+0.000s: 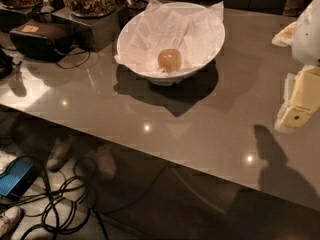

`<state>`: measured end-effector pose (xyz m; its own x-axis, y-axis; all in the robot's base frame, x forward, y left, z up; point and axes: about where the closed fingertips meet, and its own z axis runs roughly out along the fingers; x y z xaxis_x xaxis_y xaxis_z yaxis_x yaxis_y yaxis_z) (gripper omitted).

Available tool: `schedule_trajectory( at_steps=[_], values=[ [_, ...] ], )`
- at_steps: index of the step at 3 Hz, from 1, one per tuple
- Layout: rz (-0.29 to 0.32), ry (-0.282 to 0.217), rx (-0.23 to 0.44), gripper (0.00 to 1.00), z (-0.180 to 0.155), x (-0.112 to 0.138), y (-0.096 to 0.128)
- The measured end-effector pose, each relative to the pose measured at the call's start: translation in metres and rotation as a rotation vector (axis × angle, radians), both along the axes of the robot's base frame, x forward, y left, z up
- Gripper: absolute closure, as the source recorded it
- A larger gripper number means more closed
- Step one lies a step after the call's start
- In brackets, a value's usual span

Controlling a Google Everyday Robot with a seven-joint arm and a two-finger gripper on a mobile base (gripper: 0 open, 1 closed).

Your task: Pick apple from white bowl

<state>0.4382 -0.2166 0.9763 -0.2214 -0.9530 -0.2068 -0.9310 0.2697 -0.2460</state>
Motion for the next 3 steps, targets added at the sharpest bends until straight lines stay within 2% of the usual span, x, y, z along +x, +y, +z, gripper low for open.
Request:
schedule_trajectory(
  at_steps=[1, 2, 3],
  values=[
    [-0.003, -0.014, 0.000, 0.00, 0.004, 0.002, 0.002],
    [-0.051, 0.022, -0.004, 0.00, 0.008, 0.015, 0.012],
    [-0.123, 0.063, -0.008, 0.00, 0.020, 0.067, 0.050]
  ],
)
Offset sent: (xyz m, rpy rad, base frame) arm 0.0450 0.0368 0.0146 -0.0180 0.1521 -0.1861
